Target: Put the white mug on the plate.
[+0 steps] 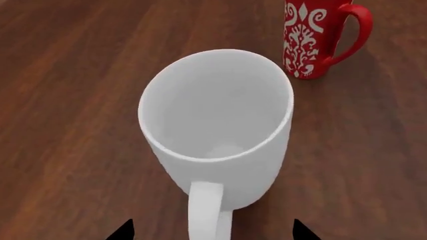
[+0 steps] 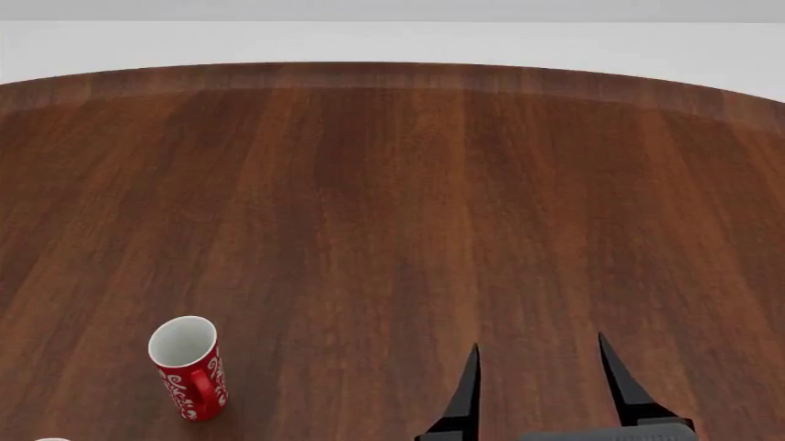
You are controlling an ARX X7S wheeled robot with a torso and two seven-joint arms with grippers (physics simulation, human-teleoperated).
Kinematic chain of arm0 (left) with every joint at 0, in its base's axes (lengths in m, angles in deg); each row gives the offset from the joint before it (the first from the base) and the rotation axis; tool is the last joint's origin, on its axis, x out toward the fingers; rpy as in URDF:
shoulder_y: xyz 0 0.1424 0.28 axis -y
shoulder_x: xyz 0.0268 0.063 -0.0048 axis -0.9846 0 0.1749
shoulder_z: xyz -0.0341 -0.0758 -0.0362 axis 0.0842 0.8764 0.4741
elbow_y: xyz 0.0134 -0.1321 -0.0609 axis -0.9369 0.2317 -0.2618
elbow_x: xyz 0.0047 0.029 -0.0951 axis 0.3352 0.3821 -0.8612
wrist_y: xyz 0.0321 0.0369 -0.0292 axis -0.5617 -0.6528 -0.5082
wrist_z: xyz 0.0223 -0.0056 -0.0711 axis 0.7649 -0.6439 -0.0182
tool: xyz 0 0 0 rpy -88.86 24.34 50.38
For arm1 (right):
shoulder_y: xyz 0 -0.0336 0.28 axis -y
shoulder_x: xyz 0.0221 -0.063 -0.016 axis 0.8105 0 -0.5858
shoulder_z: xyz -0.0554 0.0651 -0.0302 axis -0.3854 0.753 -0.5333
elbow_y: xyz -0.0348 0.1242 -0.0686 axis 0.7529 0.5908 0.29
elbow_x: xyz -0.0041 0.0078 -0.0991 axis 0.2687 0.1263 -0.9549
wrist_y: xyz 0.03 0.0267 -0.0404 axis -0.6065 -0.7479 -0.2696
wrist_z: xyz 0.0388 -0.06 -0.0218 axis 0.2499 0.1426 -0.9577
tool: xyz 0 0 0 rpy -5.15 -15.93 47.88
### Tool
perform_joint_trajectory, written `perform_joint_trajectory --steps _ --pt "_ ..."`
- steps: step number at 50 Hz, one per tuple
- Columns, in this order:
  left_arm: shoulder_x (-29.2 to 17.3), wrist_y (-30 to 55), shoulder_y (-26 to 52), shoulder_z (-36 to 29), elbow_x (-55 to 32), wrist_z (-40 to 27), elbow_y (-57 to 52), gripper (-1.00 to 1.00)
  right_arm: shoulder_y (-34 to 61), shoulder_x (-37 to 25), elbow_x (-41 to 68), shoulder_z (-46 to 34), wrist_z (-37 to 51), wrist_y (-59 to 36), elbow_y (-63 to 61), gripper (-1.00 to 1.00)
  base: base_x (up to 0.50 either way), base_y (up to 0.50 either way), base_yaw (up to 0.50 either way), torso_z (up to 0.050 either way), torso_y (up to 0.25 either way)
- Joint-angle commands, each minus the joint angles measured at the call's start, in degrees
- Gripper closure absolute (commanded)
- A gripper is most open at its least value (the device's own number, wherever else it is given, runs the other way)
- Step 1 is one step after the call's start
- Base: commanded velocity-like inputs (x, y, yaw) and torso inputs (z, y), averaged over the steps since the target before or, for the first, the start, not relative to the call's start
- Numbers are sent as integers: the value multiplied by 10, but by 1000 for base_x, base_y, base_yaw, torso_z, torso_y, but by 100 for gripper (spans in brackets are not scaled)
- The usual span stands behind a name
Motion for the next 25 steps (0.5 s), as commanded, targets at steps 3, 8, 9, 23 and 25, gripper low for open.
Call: perform_joint_trajectory --steps 3,8,9,23,25 --pt "3 -19 27 -11 5 7 56 -100 1 -3 1 -2 3 -3 -6 -100 0 0 0 0 0" --pt "5 -26 34 -10 4 10 76 -100 0 -3 1 -3 5 -5 -9 -100 0 0 0 0 0" --pt "5 -26 34 -10 4 9 77 -100 0 -3 0 -4 6 -5 -10 -100 0 0 0 0 0" --pt "7 -33 44 -16 6 11 107 -100 -4 -5 4 -3 9 -2 -14 -100 0 0 0 0 0" --pt "7 -34 47 -17 6 11 110 -100 -6 -7 6 -1 8 8 -6 -100 0 0 0 0 0"
